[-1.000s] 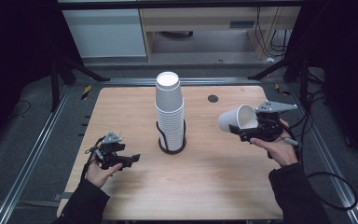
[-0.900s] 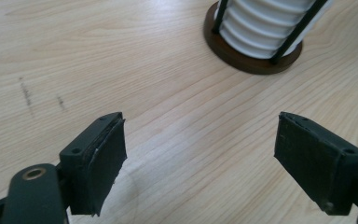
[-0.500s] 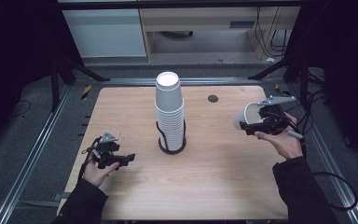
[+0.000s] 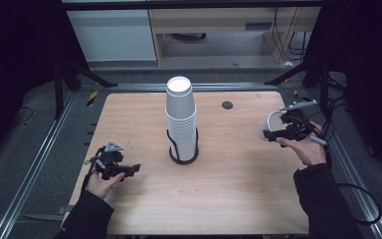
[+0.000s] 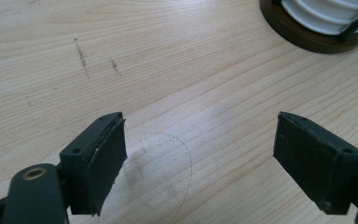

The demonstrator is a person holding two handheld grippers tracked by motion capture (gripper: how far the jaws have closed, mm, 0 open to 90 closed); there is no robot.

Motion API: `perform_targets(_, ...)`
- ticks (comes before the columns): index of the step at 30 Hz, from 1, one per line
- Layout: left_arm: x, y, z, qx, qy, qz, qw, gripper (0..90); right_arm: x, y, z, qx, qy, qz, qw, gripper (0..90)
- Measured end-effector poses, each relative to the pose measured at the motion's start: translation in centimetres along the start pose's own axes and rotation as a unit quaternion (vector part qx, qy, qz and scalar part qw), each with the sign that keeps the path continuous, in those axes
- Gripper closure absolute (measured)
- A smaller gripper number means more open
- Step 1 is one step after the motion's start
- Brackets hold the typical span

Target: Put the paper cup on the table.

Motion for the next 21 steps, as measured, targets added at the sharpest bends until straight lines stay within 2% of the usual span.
perform_targets(1,0.2,0.0,0.0,0.0,0.005,-0.001,1.0,16.1,-0.3,-0.3,0.3,0.012,-0.004,0.004,0.9999,11.1)
perform_targets(2,0.2,0.0,0.0,0.0,0.005,-0.001,1.0,16.1,-0.3,-0.3,0.3,0.012,-0.004,0.004,0.9999,11.1)
perform_targets(10,0.7,0.3,-0.3,-0.007,0.012,-0.009,0.9999,16.2,-1.4,-1.6,2.2,0.062,-0.012,0.029,0.9976,11.1)
perform_targets(15,1.0,0.6,-0.7,-0.015,0.015,-0.016,0.9996,16.3,-1.8,-2.4,3.5,0.1,-0.017,0.032,0.9943,11.1)
perform_targets(21,1.3,1.1,-1.3,-0.028,0.019,-0.023,0.9992,16.5,-2.0,-3.0,4.4,0.13,-0.021,0.04,0.9905,11.2)
Point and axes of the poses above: each handheld gripper's, and its own axes: z roughly forward along the jaws, y roughly out of its top, x roughly to its left, the point moved 9 cm from there along z, roughly forward along the jaws, and after that the axes turned 14 degrees about y, right-handed, at the moved point
